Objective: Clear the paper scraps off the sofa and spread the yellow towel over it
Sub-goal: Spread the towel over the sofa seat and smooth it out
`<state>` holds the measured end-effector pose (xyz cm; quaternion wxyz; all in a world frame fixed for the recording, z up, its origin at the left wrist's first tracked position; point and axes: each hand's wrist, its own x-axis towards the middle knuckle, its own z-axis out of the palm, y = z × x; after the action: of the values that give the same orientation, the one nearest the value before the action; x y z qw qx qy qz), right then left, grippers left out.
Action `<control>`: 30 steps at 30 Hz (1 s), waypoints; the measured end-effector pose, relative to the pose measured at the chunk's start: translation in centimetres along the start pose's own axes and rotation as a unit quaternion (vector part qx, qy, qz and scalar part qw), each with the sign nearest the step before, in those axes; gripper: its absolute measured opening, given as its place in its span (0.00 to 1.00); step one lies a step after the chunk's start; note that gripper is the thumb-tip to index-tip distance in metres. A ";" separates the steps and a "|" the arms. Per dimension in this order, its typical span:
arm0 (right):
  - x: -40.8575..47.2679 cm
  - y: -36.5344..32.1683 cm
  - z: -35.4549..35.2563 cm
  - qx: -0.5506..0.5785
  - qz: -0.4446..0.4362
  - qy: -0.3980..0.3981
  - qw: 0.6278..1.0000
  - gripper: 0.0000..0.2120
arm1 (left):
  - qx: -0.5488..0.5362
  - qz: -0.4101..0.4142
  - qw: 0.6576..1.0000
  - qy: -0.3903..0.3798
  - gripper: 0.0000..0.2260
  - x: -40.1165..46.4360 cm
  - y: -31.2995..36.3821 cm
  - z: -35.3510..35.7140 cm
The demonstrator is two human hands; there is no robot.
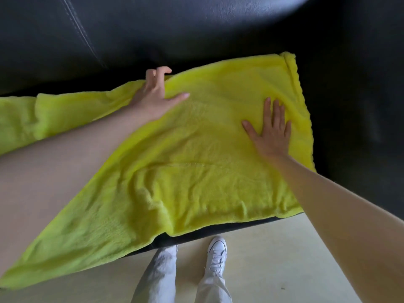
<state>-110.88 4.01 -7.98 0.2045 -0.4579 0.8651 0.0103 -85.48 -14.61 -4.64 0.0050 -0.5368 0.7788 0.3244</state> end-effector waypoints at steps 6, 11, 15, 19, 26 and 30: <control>0.8 2.2 -1.0 0.016 -0.023 -0.031 0.999 0.44 | 0.144 0.052 0.988 0.017 0.14 3.1 -1.3 -0.8; 0.6 3.0 -1.1 0.001 -0.047 -0.030 0.998 0.44 | 0.222 0.055 0.972 0.046 0.14 2.6 -1.6 -0.4; 0.4 3.9 -1.3 -0.011 -0.068 -0.033 0.997 0.44 | 0.317 0.058 0.942 0.093 0.14 2.4 -2.4 0.2; 0.1 3.9 -1.4 -0.020 -0.074 -0.030 0.997 0.43 | 0.279 -0.063 0.946 0.156 0.17 2.0 -1.6 1.6; 1.3 1.7 -3.8 -0.044 -0.079 0.110 0.990 0.21 | 0.189 0.007 0.958 0.213 0.19 -2.7 2.8 4.1; 2.1 1.6 -4.7 -0.042 -0.050 0.110 0.992 0.13 | 0.176 0.275 0.939 0.111 0.15 -7.1 4.2 7.9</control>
<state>-114.81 2.27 -4.70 0.0888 -0.5073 0.8571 -0.0141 -88.66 -3.77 -6.22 -0.0765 -0.3249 0.9363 0.1096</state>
